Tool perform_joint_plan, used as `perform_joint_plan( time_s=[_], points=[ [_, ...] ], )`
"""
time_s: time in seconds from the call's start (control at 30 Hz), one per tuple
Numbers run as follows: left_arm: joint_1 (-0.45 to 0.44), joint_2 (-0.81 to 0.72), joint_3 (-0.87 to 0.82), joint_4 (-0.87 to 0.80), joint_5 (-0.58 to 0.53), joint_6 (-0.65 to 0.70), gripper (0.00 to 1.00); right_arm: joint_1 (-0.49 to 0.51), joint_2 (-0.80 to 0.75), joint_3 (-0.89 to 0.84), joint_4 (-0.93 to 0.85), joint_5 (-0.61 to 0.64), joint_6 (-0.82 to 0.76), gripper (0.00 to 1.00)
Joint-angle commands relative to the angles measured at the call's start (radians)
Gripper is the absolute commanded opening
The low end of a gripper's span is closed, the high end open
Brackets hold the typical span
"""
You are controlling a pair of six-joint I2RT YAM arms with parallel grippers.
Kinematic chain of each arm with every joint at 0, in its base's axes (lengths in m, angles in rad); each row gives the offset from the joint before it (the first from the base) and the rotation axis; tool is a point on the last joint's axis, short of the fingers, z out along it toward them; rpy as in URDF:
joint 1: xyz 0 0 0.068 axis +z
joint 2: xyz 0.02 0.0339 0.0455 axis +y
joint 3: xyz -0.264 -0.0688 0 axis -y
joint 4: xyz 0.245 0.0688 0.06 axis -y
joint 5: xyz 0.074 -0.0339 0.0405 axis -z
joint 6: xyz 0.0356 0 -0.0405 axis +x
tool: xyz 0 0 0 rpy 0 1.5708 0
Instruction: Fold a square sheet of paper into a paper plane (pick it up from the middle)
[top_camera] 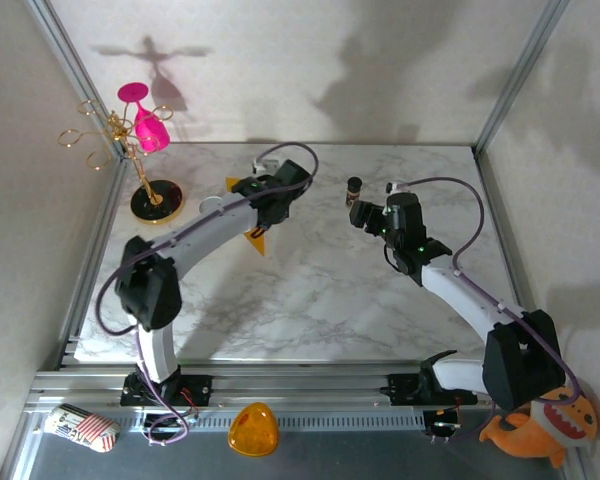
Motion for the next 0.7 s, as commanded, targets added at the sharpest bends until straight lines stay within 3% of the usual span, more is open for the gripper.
perform_joint_plan(
  time_s=[0.0, 0.13, 0.27, 0.67],
  points=[
    [-0.035, 0.122, 0.067, -0.203, -0.230, -0.008, 0.03, -0.016, -0.052, -0.026, 0.008, 0.086, -0.004, 0.88],
    [-0.055, 0.251, 0.140, -0.277, -0.322, -0.025, 0.02, -0.040, -0.094, -0.051, -0.006, 0.116, 0.016, 0.89],
    [-0.066, 0.338, 0.173, -0.297, -0.346, -0.027, 0.01, -0.056, -0.118, -0.070, -0.016, 0.123, 0.030, 0.89],
    [-0.147, 0.542, 0.298, -0.245, -0.263, -0.040, 0.04, -0.074, -0.111, -0.078, -0.025, 0.114, 0.064, 0.89]
  ],
)
